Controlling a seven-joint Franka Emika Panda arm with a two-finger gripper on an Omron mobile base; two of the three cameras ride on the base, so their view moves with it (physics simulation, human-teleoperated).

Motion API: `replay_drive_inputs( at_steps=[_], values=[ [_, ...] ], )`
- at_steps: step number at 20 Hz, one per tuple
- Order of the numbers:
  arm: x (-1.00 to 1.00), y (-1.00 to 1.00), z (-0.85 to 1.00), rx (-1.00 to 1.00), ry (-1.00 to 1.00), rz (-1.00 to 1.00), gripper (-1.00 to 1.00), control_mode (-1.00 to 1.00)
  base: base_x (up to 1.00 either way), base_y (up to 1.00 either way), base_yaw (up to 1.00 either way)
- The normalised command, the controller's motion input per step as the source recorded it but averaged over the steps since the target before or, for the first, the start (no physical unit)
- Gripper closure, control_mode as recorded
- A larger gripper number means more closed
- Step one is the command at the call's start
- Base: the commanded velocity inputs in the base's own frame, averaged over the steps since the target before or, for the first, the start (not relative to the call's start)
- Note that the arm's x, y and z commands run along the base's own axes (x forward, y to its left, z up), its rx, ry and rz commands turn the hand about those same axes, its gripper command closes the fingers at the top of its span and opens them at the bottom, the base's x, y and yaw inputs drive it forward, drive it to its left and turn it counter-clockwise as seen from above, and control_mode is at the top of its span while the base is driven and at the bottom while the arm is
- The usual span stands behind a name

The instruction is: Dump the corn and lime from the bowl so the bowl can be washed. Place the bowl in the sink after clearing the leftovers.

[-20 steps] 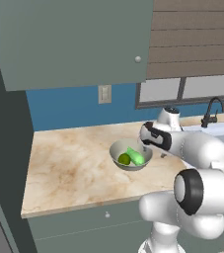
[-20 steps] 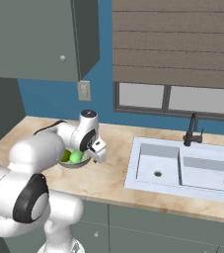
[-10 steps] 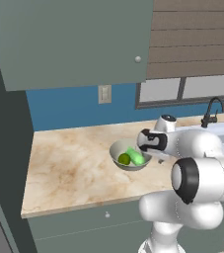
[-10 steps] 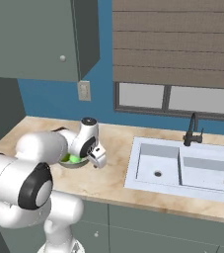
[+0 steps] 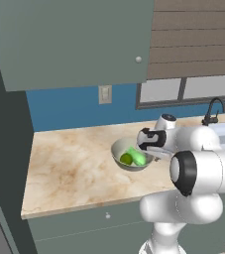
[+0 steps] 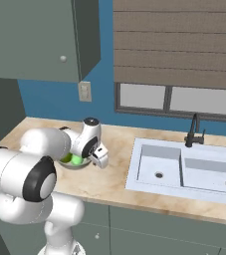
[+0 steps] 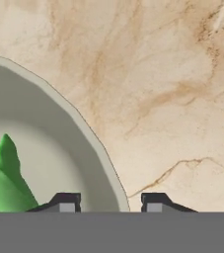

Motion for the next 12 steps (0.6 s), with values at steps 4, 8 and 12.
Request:
replay_drive_inputs(
  at_steps=[4, 8, 12],
  values=[
    [0.00, 0.00, 0.00, 0.00, 0.00, 0.00, 1.00, -1.00, 0.00, 0.00, 0.00],
    [0.00, 0.00, 0.03, 0.00, -0.04, 0.00, 1.00, -1.00, 0.00, 0.00, 0.00],
    [-0.01, 0.05, 0.20, 0.00, -0.15, 0.00, 1.00, -1.00, 0.00, 0.00, 0.00]
  ],
)
